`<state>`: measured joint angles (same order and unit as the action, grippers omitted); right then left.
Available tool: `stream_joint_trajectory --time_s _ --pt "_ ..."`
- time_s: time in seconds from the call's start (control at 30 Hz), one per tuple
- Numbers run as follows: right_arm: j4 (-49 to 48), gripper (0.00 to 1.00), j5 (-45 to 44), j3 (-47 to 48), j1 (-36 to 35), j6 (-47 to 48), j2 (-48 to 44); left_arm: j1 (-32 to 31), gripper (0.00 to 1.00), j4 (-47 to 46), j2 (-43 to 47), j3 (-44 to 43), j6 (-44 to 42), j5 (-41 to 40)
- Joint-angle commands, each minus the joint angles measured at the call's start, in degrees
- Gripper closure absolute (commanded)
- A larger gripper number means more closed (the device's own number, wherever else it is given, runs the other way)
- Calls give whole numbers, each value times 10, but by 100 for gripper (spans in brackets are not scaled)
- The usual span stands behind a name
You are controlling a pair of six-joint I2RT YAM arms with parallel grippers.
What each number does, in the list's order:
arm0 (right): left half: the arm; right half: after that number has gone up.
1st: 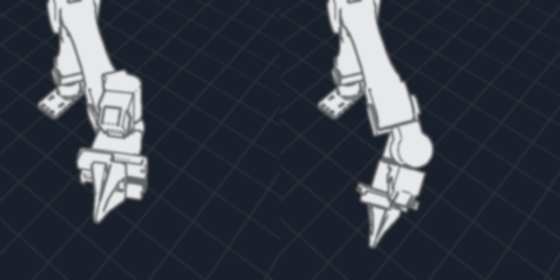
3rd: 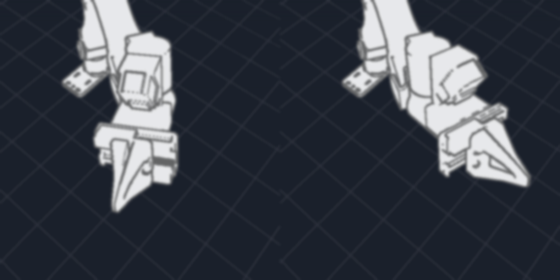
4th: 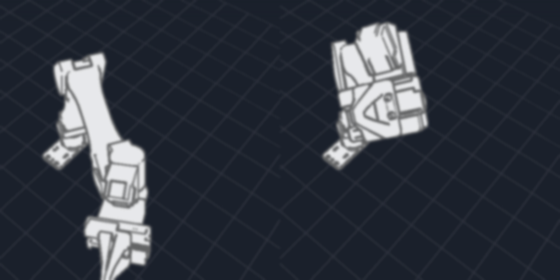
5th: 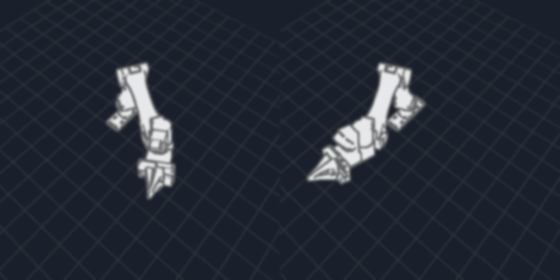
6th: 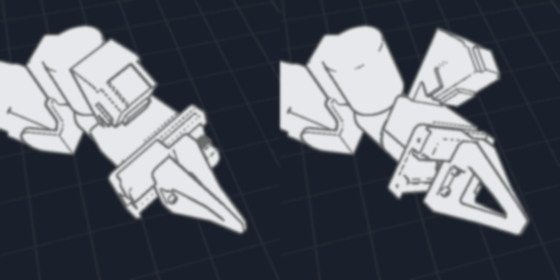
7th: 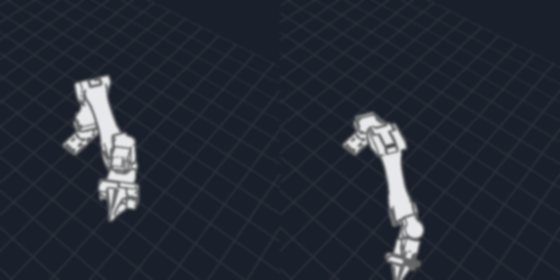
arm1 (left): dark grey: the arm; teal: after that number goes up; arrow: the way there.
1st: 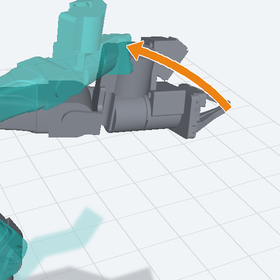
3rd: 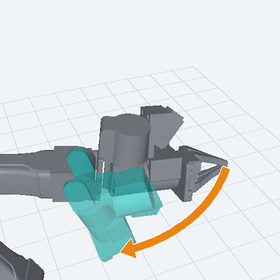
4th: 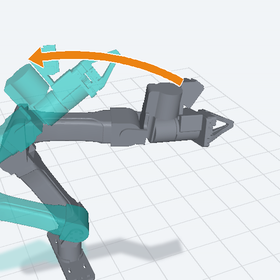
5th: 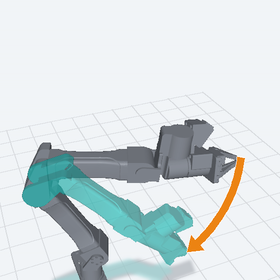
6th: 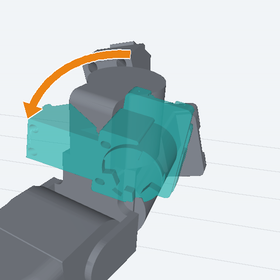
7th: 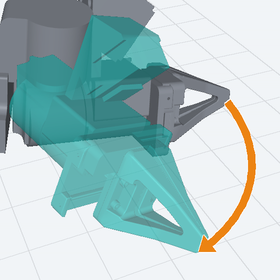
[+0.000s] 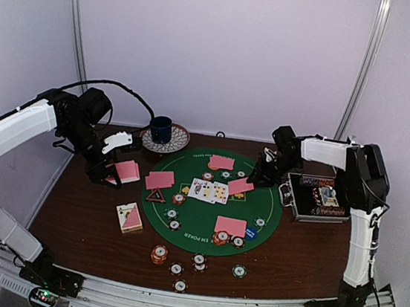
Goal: Distribute texas hold em gaming equipment
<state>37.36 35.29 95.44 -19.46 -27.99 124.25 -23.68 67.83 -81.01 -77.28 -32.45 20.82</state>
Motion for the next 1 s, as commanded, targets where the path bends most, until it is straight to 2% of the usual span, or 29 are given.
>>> stream_joint_trajectory --time_s 0.0,0.2,0.33,0.5,0.67,0.97 --pt "54 63 -62 28 6 31 -5 -1 100 0 7 -15 -3 12" --pt "53 43 -99 35 -5 28 -60 -1 100 -1 4 -19 -2 17" --pt "23 32 -85 20 -38 -3 -102 -1 100 -3 -5 -22 0 22" --pt "-72 24 -41 2 -124 -81 -132 -2 100 -10 -17 -26 5 24" --pt "-107 16 -32 45 -205 -125 -125 -2 100 -23 -19 -27 11 27" --pt "-177 11 4 95 -286 -206 -83 -1 100 -33 -22 -25 17 26"
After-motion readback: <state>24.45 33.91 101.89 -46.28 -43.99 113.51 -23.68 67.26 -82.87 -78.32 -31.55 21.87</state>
